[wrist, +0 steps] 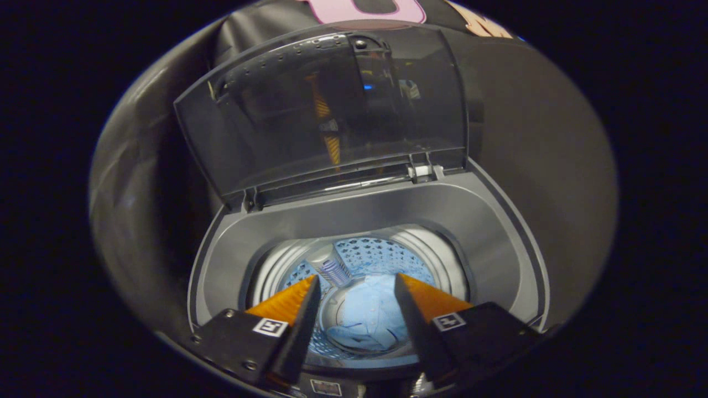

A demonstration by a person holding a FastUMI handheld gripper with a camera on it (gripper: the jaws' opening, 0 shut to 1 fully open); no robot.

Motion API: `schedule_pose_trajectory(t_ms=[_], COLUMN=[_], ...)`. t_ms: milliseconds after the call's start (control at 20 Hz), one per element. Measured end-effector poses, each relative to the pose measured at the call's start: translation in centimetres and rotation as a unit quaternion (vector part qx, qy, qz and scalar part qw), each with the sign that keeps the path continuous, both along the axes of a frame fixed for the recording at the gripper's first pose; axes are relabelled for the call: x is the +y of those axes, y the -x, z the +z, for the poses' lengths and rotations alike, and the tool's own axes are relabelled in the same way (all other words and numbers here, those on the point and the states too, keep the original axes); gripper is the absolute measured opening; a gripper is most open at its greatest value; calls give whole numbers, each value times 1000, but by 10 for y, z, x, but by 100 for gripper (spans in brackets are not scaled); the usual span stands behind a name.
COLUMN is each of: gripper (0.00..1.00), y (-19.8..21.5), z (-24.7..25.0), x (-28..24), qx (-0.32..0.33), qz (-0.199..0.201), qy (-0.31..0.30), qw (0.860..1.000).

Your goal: Put the clothes into the washing machine and then close the washing machine lid.

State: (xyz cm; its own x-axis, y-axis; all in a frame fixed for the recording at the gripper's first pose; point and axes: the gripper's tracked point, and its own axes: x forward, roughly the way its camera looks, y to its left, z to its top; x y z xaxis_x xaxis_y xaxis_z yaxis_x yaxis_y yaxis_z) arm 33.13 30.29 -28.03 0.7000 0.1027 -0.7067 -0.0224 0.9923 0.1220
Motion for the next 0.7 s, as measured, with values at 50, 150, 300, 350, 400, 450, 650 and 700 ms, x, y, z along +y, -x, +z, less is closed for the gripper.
schedule_pose_trajectory(t_ms=[50, 150, 300, 350, 400, 450, 650, 700], gripper=[78, 92, 98, 98, 98, 98, 98, 98], y=[3, 6, 11, 12, 13, 14, 15, 16], z=[1, 7, 21, 27, 32, 39, 64, 72], x=[-3, -13, -14, -13, -13, -12, -10, -9], qx=[-1, 1, -2, -4, -3, -5, -10, -11], qz=[3, 5, 19, 22, 25, 28, 35, 35], qy=[8, 30, 32, 30, 27, 24, 22, 18], qw=[1000, 1000, 999, 999, 999, 999, 999, 999])
